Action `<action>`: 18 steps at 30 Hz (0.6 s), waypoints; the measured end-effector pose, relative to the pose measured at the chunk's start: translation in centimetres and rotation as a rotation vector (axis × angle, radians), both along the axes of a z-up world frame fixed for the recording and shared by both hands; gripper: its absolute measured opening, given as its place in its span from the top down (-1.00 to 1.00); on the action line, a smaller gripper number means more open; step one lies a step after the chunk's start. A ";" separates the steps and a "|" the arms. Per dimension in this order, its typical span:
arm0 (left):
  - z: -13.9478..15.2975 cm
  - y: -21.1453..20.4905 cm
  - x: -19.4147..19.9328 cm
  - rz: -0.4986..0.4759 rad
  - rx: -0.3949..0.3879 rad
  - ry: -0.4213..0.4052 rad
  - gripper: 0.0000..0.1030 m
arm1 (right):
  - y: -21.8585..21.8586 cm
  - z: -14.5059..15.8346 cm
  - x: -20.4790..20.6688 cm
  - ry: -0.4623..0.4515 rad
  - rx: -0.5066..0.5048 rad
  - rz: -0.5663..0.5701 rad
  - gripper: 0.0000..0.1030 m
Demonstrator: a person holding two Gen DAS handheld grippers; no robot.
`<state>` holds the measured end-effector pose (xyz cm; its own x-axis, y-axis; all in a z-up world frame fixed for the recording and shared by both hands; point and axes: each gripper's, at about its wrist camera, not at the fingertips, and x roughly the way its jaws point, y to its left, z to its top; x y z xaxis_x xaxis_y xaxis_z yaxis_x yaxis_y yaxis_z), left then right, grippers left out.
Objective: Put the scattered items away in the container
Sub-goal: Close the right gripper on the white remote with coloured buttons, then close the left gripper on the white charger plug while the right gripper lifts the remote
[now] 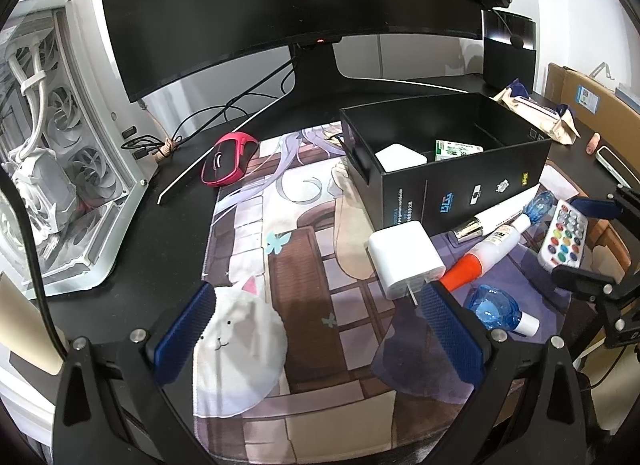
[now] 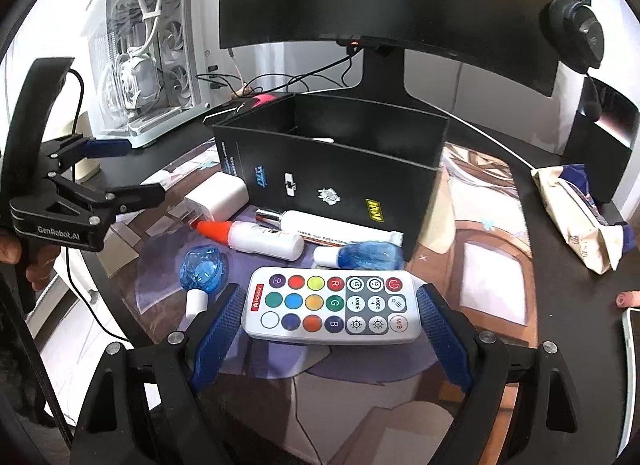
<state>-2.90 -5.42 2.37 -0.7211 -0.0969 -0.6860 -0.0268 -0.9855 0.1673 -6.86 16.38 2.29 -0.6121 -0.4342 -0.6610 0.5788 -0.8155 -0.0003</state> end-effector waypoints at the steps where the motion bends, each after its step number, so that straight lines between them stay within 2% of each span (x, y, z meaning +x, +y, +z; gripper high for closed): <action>1: -0.1 0.1 0.0 -0.004 -0.002 -0.001 -1.00 | 0.2 0.1 0.1 0.004 -0.004 -0.005 -0.69; 18: -1.0 2.1 -2.5 -0.014 -0.005 -0.040 -1.00 | 2.6 1.7 -0.3 0.035 -0.036 -0.021 -0.69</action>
